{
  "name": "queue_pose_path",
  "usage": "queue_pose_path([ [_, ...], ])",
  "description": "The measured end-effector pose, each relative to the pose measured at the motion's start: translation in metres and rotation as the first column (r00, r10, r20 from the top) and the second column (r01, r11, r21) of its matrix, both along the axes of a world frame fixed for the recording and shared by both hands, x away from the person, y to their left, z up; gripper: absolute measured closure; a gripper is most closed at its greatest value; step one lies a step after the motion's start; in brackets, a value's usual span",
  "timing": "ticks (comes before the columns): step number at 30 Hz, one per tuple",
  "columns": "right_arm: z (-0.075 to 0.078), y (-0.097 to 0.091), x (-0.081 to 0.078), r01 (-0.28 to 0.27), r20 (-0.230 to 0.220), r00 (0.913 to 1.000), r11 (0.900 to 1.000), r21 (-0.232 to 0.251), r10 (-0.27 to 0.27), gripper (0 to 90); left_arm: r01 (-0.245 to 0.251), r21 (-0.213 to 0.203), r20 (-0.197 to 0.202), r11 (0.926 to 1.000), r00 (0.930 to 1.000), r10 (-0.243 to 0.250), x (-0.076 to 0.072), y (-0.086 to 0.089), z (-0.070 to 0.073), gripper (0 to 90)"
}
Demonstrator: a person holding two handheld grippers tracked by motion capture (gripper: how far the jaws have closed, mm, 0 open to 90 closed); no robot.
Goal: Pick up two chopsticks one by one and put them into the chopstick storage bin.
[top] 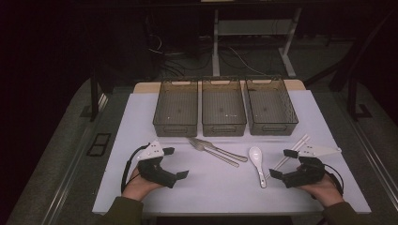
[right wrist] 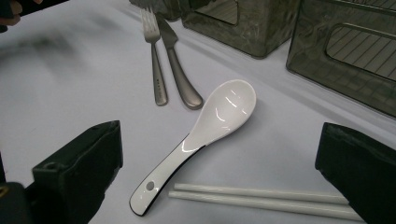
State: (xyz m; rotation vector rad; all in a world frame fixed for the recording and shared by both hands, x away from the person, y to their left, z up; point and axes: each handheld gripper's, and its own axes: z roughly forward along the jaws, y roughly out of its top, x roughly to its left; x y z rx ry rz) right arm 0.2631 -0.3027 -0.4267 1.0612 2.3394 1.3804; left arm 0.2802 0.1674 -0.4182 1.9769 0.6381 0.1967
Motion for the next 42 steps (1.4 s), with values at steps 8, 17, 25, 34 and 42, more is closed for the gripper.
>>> queue_pose_path([
  [8, 0.003, -0.002, 0.000, 0.013, -0.019, 0.9997, 0.9998, -0.018, -0.013, 0.8, 0.002, 0.000, -0.006, 1.0000, 1.0000, -0.002, 0.000, -0.001, -0.001, 0.0],
  [17, 0.011, -0.014, 0.009, 0.068, -0.022, 0.9973, 0.9930, -0.097, -0.070, 12.0, 0.009, 0.010, -0.006, 0.9999, 0.9999, -0.009, 0.000, -0.001, -0.001, 0.0],
  [25, 0.016, -0.029, 0.026, 0.128, -0.050, 0.9898, 0.9856, -0.111, -0.134, 30.5, 0.012, 0.008, -0.015, 0.9999, 0.9998, -0.012, 0.001, -0.002, -0.002, 0.0],
  [34, 0.017, -0.053, 0.054, 0.221, -0.059, 0.9707, 0.9620, -0.160, -0.233, 54.6, 0.014, 0.010, -0.017, 0.9999, 0.9998, -0.014, 0.001, -0.002, -0.002, 0.0],
  [42, 0.014, -0.078, 0.083, 0.323, -0.064, 0.9364, 0.9176, -0.232, -0.345, 76.7, 0.012, 0.004, -0.018, 0.9999, 0.9998, -0.012, 0.001, -0.002, -0.002, 0.0],
])
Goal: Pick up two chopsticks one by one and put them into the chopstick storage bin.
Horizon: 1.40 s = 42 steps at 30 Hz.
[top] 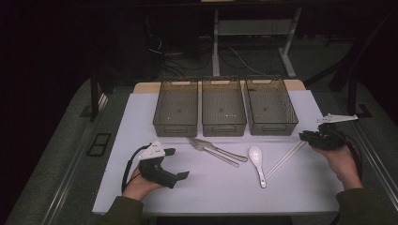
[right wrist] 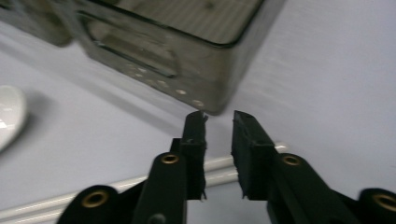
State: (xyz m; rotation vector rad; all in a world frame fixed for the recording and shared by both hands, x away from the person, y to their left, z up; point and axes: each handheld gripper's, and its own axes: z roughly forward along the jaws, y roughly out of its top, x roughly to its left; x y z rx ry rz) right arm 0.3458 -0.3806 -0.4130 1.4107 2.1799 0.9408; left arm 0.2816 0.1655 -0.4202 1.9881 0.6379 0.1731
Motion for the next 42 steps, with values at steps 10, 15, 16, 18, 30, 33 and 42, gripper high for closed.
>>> queue_pose_path([
  [10, -0.010, -0.025, 0.020, 0.085, -0.048, 0.9952, 0.9961, -0.025, -0.086, 89.3, 0.003, 0.002, -0.002, 1.0000, 1.0000, -0.003, 0.000, -0.001, -0.001, 0.0],
  [15, -0.018, -0.031, 0.028, 0.106, -0.076, 0.9912, 0.9938, -0.032, -0.109, 89.6, 0.004, 0.002, -0.004, 1.0000, 1.0000, -0.004, 0.000, -0.001, -0.001, 0.0],
  [16, -0.019, -0.032, 0.029, 0.105, -0.081, 0.9909, 0.9938, -0.035, -0.108, 89.5, 0.004, 0.002, -0.004, 1.0000, 1.0000, -0.004, 0.000, -0.001, -0.001, 0.0],
  [18, -0.021, -0.033, 0.032, 0.103, -0.085, 0.9908, 0.9939, -0.040, -0.106, 89.6, 0.004, 0.003, -0.004, 1.0000, 1.0000, -0.004, 0.000, -0.001, -0.001, 0.0],
  [30, -0.026, -0.030, 0.037, 0.103, -0.101, 0.9890, 0.9932, -0.054, -0.108, 89.6, 0.007, 0.003, -0.005, 1.0000, 1.0000, -0.007, -0.001, -0.002, -0.001, 0.0],
  [33, -0.027, -0.030, 0.037, 0.099, -0.104, 0.9890, 0.9933, -0.059, -0.105, 89.7, 0.008, 0.005, -0.006, 1.0000, 0.9999, -0.008, -0.001, -0.002, -0.001, 0.0],
  [42, -0.029, -0.033, 0.035, 0.098, -0.125, 0.9864, 0.9923, -0.076, -0.107, 89.7, 0.014, 0.005, -0.006, 0.9999, 0.9999, -0.014, -0.001, -0.002, -0.001, 0.0],
])
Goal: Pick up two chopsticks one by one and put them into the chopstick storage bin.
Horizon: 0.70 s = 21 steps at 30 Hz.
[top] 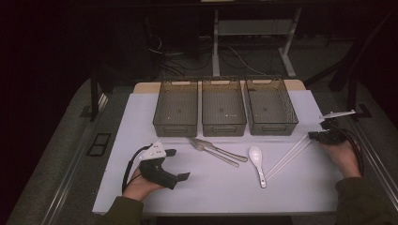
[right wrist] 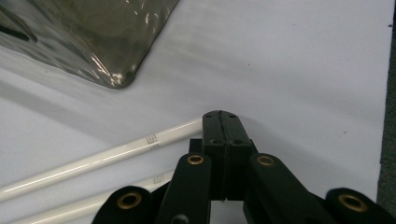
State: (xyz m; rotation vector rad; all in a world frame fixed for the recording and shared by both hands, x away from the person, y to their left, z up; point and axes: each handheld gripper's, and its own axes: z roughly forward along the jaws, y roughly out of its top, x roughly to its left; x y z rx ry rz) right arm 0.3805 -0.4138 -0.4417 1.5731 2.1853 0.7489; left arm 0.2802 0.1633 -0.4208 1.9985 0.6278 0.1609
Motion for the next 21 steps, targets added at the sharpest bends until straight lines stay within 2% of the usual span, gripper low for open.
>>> queue_pose_path([
  [15, 0.002, -0.010, -0.013, 0.014, -0.030, 0.9994, 0.9999, -0.003, -0.014, 89.7, 0.008, 0.000, 0.001, 1.0000, 1.0000, -0.008, -0.001, -0.001, 0.000, 0.0],
  [21, 0.002, -0.014, -0.018, 0.016, -0.029, 0.9994, 0.9998, -0.006, -0.016, 89.7, 0.008, 0.001, -0.001, 1.0000, 1.0000, -0.008, -0.001, -0.001, 0.000, 0.0],
])
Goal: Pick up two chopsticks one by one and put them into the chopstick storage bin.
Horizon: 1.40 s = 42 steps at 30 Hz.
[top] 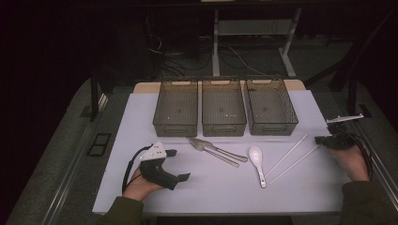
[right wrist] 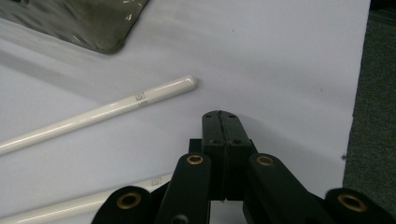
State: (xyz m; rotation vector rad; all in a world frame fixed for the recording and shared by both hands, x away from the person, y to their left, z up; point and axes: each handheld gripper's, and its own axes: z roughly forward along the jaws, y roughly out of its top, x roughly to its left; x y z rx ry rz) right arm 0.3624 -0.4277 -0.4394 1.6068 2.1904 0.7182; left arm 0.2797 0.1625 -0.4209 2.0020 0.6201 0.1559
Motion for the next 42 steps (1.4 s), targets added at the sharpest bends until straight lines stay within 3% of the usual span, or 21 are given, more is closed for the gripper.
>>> queue_pose_path([
  [4, 0.001, 0.000, -0.002, -0.002, -0.001, 1.0000, 1.0000, -0.003, 0.002, 89.7, 0.002, 0.001, 0.004, 1.0000, 1.0000, -0.002, 0.000, 0.000, 0.000, 0.0],
  [8, 0.005, 0.000, -0.004, -0.006, 0.025, 0.9997, 1.0000, 0.007, 0.006, 89.6, 0.002, 0.000, 0.004, 1.0000, 1.0000, -0.002, 0.000, 0.000, 0.000, 0.0],
  [13, 0.013, 0.005, -0.009, -0.045, 0.037, 0.9983, 0.9990, 0.008, 0.045, 86.7, -0.001, -0.003, 0.000, 1.0000, 1.0000, 0.001, 0.000, 0.000, 0.000, 0.0],
  [17, 0.017, 0.004, -0.015, -0.051, 0.036, 0.9980, 0.9987, -0.001, 0.051, 81.2, 0.000, -0.002, 0.002, 1.0000, 1.0000, 0.000, -0.001, 0.000, 0.001, 0.0],
  [22, 0.019, 0.005, -0.021, -0.114, 0.025, 0.9931, 0.9934, -0.011, 0.114, 73.1, 0.003, 0.000, 0.002, 1.0000, 1.0000, -0.003, 0.000, 0.001, 0.001, 0.0],
  [25, 0.017, 0.013, -0.028, -0.224, 0.011, 0.9745, 0.9746, -0.007, 0.224, 66.7, 0.003, -0.001, 0.001, 1.0000, 1.0000, -0.003, 0.000, 0.001, 0.001, 0.0],
  [30, 0.018, 0.025, -0.038, -0.350, 0.006, 0.9368, 0.9368, 0.003, 0.350, 61.8, 0.004, -0.001, 0.000, 1.0000, 1.0000, -0.004, -0.001, 0.001, 0.001, 0.0],
  [35, 0.018, 0.039, -0.047, -0.468, 0.012, 0.8839, 0.8840, -0.002, 0.468, 58.0, 0.005, -0.001, -0.001, 1.0000, 1.0000, -0.005, 0.000, 0.001, 0.001, 0.0],
  [36, 0.018, 0.039, -0.047, -0.468, 0.012, 0.8839, 0.8840, -0.002, 0.468, 58.0, 0.007, -0.002, 0.000, 1.0000, 1.0000, -0.007, 0.000, 0.000, 0.001, 0.0],
  [37, 0.016, 0.045, -0.047, -0.501, -0.001, 0.8655, 0.8655, 0.002, 0.501, 56.4, 0.007, -0.002, -0.001, 1.0000, 1.0000, -0.007, 0.000, 0.000, 0.001, 0.0],
  [40, 0.013, 0.053, -0.045, -0.549, -0.016, 0.8358, 0.8358, -0.007, 0.549, 56.1, 0.007, -0.004, -0.001, 1.0000, 1.0000, -0.007, 0.000, 0.000, 0.001, 0.0],
  [41, 0.013, 0.053, -0.045, -0.549, -0.016, 0.8358, 0.8358, -0.007, 0.549, 56.1, 0.007, -0.003, -0.001, 1.0000, 1.0000, -0.007, 0.000, 0.000, 0.001, 0.0],
  [42, 0.012, 0.059, -0.046, -0.580, -0.022, 0.8143, 0.8143, -0.013, 0.580, 55.9, 0.009, -0.002, 0.000, 1.0000, 1.0000, -0.009, 0.000, 0.000, 0.001, 0.0],
])
